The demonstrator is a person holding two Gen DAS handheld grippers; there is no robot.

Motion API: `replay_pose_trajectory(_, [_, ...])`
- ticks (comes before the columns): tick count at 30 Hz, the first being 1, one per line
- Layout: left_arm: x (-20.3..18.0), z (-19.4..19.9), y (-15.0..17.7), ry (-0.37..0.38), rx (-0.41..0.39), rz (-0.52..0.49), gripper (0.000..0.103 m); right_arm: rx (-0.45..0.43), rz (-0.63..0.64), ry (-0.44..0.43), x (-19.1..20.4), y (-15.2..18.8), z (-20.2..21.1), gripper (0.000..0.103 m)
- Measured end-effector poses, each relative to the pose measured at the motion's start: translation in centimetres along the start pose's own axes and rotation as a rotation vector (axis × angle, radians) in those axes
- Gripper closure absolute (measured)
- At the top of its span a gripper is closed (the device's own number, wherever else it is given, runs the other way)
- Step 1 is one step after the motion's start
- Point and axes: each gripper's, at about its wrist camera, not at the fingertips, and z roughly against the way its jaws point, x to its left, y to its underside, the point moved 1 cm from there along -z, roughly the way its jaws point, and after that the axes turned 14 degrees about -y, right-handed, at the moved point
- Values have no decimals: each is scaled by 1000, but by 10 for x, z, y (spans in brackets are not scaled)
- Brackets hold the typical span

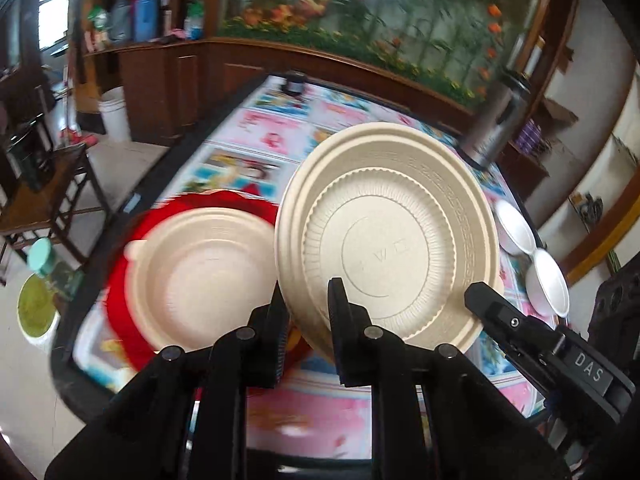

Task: Organize plates and bowls
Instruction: 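Lower the smaller beige bowl onto the stacked bowls with the right tool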

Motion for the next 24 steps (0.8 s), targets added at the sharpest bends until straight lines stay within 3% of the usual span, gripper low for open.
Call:
replay_pose_trajectory(8, [59,-14,0,-63,17,91,87,95,78,-22,43,25,-65,89])
replay_pose_trajectory(15, [76,-43,10,-79,90,112,87,153,81,22,35,41,-101,89])
replay_pose_trajectory(24, [85,-51,14,-87,110,121,87,185,82,45,30,47,-117,89])
